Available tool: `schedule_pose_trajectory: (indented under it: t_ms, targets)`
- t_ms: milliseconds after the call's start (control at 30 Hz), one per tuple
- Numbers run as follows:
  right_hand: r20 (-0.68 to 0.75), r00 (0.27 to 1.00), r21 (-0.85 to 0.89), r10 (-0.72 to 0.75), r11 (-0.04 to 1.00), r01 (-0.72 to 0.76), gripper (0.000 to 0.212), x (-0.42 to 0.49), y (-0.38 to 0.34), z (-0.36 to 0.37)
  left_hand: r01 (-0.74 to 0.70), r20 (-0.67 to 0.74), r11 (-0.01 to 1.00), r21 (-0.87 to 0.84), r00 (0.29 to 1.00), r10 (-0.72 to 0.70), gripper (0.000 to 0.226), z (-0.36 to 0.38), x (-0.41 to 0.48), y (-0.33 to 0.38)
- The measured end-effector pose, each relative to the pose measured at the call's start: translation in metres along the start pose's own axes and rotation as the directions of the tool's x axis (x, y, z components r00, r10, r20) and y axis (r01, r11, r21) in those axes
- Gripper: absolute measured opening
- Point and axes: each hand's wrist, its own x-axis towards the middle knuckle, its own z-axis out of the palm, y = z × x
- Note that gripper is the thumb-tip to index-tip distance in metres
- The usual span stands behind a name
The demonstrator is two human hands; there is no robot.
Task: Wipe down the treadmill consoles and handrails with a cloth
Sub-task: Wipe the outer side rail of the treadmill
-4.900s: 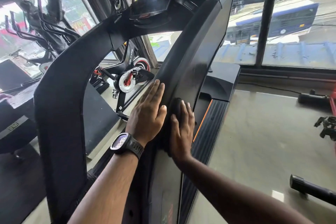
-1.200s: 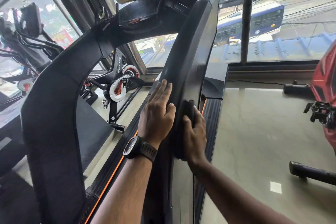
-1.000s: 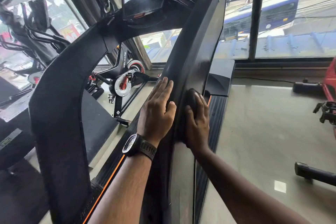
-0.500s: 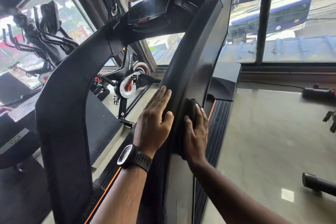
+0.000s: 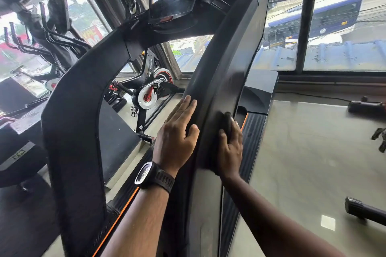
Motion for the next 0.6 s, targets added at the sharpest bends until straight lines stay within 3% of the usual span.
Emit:
schedule_pose_trajectory:
  t_ms: [67,100,200,267,400,433,533,600]
  targets:
    - [0.015,0.973,-0.004,0.23,0.973,-0.229,0.067,-0.013,0.004,0.0,-0.001,-0.001,1.0,-0.005,1.0,0.001,0.061,0.0,0.0,0.0]
    - [0.032,0.971,-0.014,0.235,0.972,-0.235,0.067,-0.027,0.0,0.0,-0.002,0.002,1.0,-0.007,1.0,0.002,0.061,0.0,0.0,0.0]
    - [0.031,0.997,0.021,-0.064,0.998,0.063,0.059,-0.055,-0.015,0.001,-0.005,0.01,1.0,-0.01,1.0,0.005,0.061,-0.001,0.0,-0.001]
    - [0.014,0.989,0.002,-0.148,0.989,0.148,0.056,-0.045,-0.01,0.001,-0.004,0.015,1.0,-0.003,1.0,0.004,0.06,-0.001,0.0,0.001]
    - [0.016,0.97,0.006,0.243,0.97,-0.243,0.064,-0.054,0.006,0.003,0.006,0.024,1.0,-0.006,1.0,-0.006,0.061,-0.002,0.0,0.001]
    - [0.032,0.976,0.001,0.214,0.977,-0.214,0.066,-0.069,0.001,0.003,0.006,0.026,1.0,-0.007,1.0,-0.005,0.061,-0.002,-0.001,0.001]
    - [0.028,0.993,0.06,-0.112,0.992,0.11,0.057,-0.095,-0.013,0.0,0.002,0.028,1.0,-0.01,1.0,-0.002,0.06,-0.002,-0.001,0.0]
    - [0.01,0.982,0.025,-0.191,0.981,0.191,0.053,-0.088,-0.008,0.001,-0.004,0.027,1.0,-0.005,1.0,0.004,0.06,-0.002,-0.001,0.0]
